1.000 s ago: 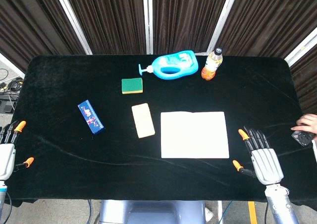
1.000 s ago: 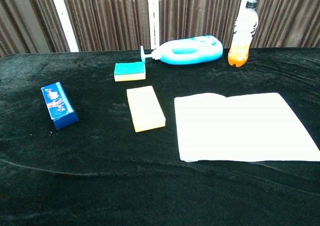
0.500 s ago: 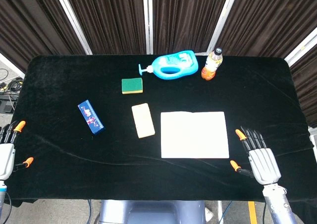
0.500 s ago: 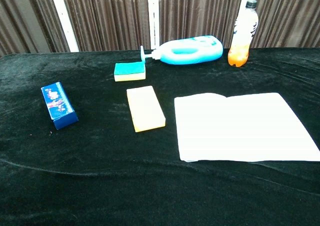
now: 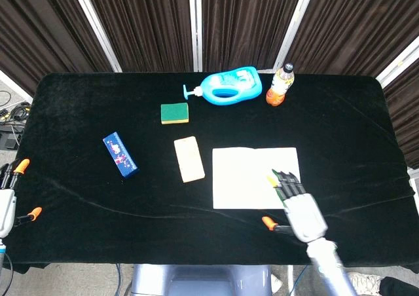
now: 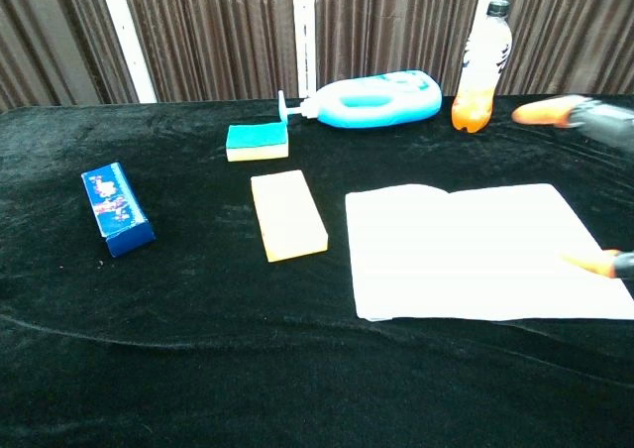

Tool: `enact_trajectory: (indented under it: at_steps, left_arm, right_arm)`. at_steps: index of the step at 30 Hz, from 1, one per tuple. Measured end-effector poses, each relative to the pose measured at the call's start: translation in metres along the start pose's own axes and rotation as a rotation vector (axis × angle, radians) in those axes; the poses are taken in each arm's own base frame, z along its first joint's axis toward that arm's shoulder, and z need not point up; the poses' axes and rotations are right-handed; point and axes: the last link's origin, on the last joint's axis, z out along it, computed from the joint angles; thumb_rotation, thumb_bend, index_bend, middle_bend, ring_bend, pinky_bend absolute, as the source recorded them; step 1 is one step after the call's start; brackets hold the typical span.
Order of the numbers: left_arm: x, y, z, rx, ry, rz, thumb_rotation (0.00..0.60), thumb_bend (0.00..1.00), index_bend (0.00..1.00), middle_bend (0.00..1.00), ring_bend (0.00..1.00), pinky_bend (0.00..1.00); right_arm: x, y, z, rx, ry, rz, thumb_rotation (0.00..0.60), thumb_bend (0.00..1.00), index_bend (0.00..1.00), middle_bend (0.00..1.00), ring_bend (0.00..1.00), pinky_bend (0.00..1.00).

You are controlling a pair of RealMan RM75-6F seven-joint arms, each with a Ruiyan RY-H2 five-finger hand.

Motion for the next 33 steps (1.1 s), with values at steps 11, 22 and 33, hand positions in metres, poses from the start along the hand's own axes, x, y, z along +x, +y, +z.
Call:
enact_trajectory:
  at_steps: [11,22,33]
  left_arm:
    - [-0.001,-0.004,0.003,0.019,-0.002,0.012,0.6,0.09,0.0,0.0,0.0,0.0]
    - [0.001,-0.012,0.007,0.058,-0.005,0.016,0.6,0.09,0.0,0.0,0.0,0.0]
    - [0.003,-0.016,0.008,0.081,-0.013,0.015,0.6,0.09,0.0,0.0,0.0,0.0]
  right_arm:
    - [-0.043,-0.038,0.04,-0.037,-0.096,0.126,0.6,0.22,0.0,0.0,0.0,0.0]
    - [-0.078,-0.045,0.057,-0.104,-0.133,0.123,0.6,0.21,0.0,0.0,0.0,0.0]
    - [-0.106,-0.039,0.069,-0.142,-0.158,0.134,0.6,0.2,0.0,0.0,0.0,0.0]
